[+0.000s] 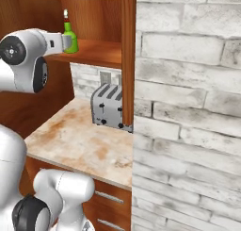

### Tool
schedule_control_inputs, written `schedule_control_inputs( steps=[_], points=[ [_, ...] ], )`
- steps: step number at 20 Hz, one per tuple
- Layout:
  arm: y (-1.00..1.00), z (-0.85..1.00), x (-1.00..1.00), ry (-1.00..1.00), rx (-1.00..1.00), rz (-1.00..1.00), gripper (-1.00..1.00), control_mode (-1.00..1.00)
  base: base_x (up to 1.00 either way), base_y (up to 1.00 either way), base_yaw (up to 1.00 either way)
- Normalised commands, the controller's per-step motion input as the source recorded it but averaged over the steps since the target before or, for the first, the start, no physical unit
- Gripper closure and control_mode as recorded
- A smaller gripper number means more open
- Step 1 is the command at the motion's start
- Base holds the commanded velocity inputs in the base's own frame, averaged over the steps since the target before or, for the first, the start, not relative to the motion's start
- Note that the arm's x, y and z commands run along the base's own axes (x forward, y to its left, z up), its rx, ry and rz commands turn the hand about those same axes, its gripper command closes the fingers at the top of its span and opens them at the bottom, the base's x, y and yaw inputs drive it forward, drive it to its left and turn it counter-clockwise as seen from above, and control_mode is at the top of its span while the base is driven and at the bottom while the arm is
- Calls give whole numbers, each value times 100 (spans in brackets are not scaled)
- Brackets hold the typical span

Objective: Move the cutting board and knife to the sink. Then move spray from the cabinet to the counter.

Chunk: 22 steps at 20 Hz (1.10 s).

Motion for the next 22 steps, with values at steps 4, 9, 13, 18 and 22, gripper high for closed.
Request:
schedule_control_inputs(
  steps=[4, 9, 13, 18, 22],
  points=[
    [1, 1, 26, 0, 0, 0, -100, -100, 0, 0, 0],
    [13, 2, 32, 1, 0, 0, -100, -100, 0, 0, 0],
    [13, 1, 28, 0, 0, 0, -100, -100, 0, 0, 0],
    [10, 0, 44, 0, 0, 0, -100, -100, 0, 0, 0],
    [0, 0, 63, 0, 0, 0, -100, -100, 0, 0, 0]
  ],
)
